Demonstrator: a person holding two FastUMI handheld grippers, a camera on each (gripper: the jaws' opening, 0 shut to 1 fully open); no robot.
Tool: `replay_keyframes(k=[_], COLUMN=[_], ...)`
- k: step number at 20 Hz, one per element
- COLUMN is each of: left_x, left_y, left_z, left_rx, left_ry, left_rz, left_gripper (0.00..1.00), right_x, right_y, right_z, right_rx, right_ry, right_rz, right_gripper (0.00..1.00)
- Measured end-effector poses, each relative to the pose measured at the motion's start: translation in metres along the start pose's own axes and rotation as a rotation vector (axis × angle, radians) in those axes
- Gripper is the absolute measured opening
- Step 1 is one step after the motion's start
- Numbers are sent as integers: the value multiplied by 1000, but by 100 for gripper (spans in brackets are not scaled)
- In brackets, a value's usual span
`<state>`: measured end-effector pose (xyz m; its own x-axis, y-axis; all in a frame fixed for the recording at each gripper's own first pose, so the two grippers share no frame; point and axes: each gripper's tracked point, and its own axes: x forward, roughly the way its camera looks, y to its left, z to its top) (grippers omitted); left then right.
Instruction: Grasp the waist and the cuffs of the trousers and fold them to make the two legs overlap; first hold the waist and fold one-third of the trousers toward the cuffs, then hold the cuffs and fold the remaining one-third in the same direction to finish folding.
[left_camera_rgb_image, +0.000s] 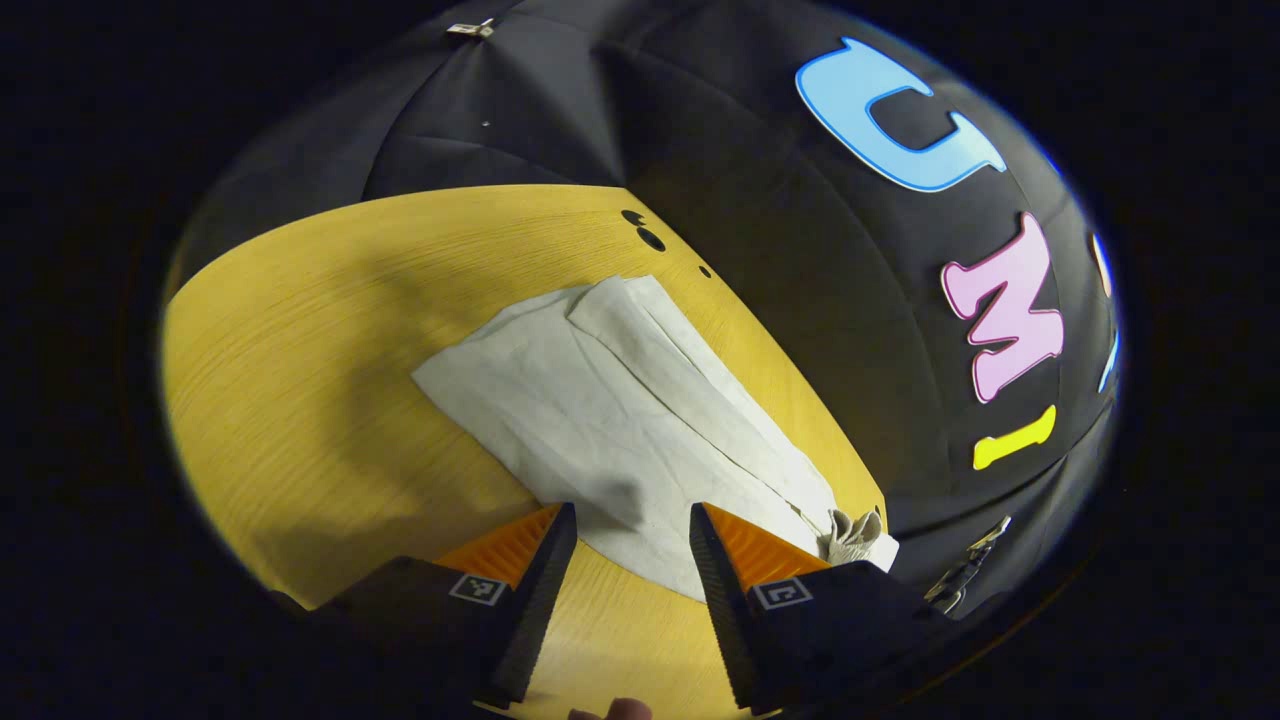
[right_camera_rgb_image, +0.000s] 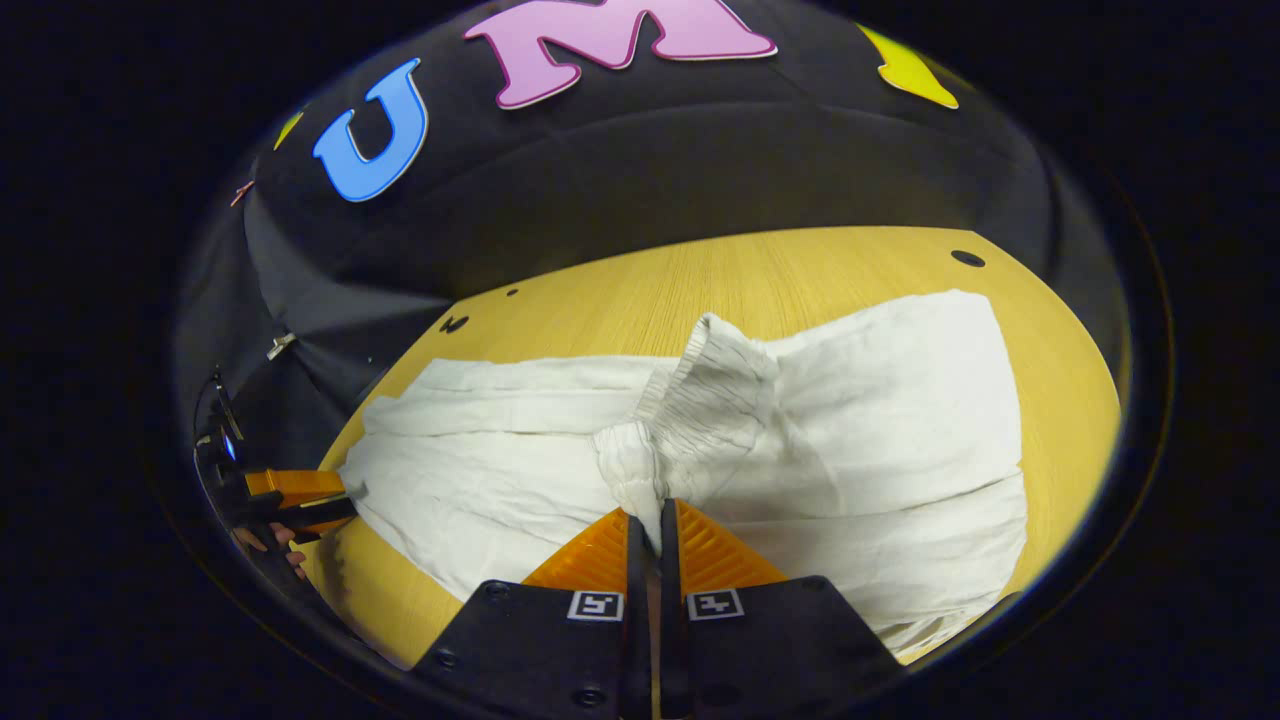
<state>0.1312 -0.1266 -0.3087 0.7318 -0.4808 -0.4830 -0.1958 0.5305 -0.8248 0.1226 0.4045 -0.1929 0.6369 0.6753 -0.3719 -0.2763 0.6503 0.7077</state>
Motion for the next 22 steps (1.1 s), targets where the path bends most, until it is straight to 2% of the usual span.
replay_keyframes(k=[3,4,5,6,7,9,10,12,13,14,15,16,18,19,20,21,22], left_x=[0,0,-1,-1,-2,-7,-10,-17,-17,-15,-7,0,18,30,41,57,67], left_y=[-1,1,1,4,8,10,13,21,24,28,28,25,18,15,11,2,-4], left_z=[2,3,4,5,3,5,6,10,15,19,22,28,37,44,52,61,67], left_rx=[-48,-70,-96,-123,-148,-199,-217,-246,-262,-276,-293,-303,-289,-273,-269,-282,-304], left_ry=[-18,-23,-27,-29,-21,-11,-11,-26,-36,-44,-53,-59,-63,-71,-70,-71,-72], left_rz=[2,8,11,22,37,60,69,91,88,101,100,93,80,76,67,48,37], left_gripper=[75,75,75,75,75,71,72,74,80,74,73,70,70,70,71,70,70], right_x=[-3,-5,-7,-11,-15,-34,-41,-52,-48,-35,-24,-15,-6,-1,-5,-6,-6], right_y=[4,8,13,16,25,41,45,40,22,-10,-37,-51,-55,-56,-56,-56,-56], right_z=[-5,-6,-4,0,0,-5,-1,21,33,37,35,33,13,24,14,15,12], right_rx=[34,54,74,96,121,135,138,192,212,216,224,227,216,196,184,178,162], right_ry=[34,44,38,35,46,65,61,11,-8,0,18,33,124,80,117,111,120], right_rz=[25,43,58,85,130,183,203,218,165,81,14,-10,13,22,45,61,76], right_gripper=[22,23,15,25,30,46,63,63,63,63,63,63,63,63,61,48,58])
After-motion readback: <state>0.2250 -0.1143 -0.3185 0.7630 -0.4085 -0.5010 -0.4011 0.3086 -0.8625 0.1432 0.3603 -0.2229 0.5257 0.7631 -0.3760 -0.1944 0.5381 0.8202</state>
